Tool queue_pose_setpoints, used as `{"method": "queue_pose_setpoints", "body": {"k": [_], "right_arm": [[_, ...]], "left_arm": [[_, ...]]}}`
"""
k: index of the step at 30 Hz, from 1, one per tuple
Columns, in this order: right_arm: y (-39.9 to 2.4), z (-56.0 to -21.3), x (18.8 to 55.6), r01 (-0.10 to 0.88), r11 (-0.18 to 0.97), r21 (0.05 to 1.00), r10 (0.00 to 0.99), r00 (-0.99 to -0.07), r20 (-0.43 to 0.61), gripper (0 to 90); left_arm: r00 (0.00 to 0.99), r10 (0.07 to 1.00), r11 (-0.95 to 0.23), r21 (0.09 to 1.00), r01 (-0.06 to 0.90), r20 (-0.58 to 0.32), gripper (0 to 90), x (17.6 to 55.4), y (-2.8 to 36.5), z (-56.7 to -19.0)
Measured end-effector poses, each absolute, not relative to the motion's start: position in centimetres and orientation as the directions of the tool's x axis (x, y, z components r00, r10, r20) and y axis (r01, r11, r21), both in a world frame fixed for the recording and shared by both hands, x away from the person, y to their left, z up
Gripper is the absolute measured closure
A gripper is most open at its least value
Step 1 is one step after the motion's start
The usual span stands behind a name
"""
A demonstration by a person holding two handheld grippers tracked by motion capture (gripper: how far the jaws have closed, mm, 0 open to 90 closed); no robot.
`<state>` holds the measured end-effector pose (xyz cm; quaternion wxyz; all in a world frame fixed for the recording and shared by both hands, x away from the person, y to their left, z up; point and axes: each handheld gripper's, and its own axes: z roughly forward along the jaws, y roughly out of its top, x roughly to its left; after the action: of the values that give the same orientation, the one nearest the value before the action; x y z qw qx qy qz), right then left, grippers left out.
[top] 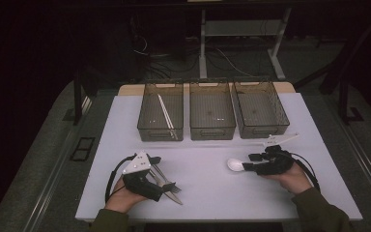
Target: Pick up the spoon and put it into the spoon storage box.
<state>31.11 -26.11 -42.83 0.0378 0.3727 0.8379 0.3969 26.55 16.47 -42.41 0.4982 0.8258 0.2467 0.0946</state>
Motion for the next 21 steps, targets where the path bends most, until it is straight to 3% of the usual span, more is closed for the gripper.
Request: {"method": "queue_pose_setpoints", "body": {"k": [21], "right_arm": [[-23.6, -44.1, 32.1, 0.597, 0.450, 0.664, 0.651, -0.729, 0.213, 46.6]], "left_arm": [[0.861, 0.501, -0.384, 0.868, 0.315, -0.091, 0.0, 26.6, 16.4, -42.5]]}}
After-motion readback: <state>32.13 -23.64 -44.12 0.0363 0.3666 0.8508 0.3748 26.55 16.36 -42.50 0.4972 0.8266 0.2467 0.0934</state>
